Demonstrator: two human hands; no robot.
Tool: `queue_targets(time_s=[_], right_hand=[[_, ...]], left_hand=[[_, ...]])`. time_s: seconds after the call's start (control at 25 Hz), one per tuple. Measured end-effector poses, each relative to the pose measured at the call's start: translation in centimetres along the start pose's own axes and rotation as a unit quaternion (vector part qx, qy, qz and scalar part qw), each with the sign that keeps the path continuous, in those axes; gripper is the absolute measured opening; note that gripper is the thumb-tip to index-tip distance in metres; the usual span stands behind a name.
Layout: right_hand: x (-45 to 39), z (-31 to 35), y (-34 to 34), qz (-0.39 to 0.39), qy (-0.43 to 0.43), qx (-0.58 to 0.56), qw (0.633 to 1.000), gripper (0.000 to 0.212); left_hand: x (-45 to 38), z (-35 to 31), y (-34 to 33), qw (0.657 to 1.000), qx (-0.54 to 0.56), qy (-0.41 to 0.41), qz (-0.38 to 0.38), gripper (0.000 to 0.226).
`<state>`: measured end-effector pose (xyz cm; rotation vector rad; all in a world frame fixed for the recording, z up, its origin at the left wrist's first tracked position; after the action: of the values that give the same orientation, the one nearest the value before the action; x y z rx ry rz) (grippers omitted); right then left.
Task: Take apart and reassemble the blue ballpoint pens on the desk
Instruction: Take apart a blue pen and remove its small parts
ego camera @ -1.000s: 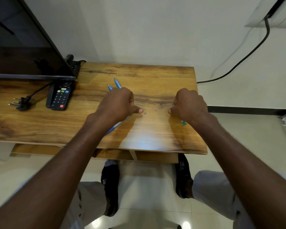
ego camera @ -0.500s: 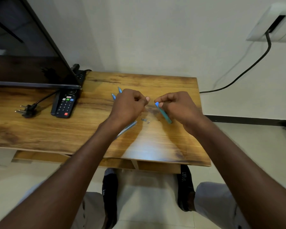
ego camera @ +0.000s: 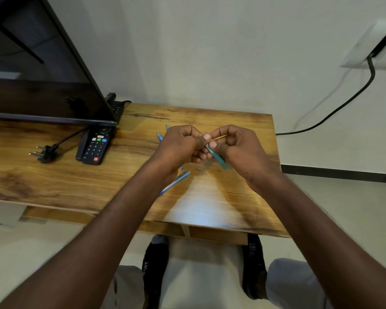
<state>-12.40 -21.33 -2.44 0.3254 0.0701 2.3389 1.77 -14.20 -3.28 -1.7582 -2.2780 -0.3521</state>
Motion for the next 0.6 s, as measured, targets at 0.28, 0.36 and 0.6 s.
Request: queue_targets(time_s=[0.28,0.36,0.6], right_hand=[[0.0,0.8,0.2,-0.042,0.049,0.138,0.988,0.009],[0.0,0.5,0.1,-0.036,0.041,0.121,0.991,0.008],[0.2,-0.5,-0.1,-0.017,-0.027,-0.003,0.999,0.005]], left_hand=[[-0.1,0.0,-0.5,0.998,-0.054,0.002,-0.016,0.024],[-0.1,-0.2,-0.1,0.998,-0.059,-0.005,-0.029,0.022],[-0.1,0.2,-0.1,0.998,-0.057,-0.001,-0.029,0.022]])
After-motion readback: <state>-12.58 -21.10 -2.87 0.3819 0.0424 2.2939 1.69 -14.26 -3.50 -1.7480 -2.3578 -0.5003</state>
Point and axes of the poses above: each hand's wrist, its own x-axis away from the middle knuckle, its own y-axis out of the back of the hand, z = x × y, the point moved 8 cm from there along -x, towards the middle knuckle, and after that the axes turned 11 degrees about z, right-handed, at the moved point
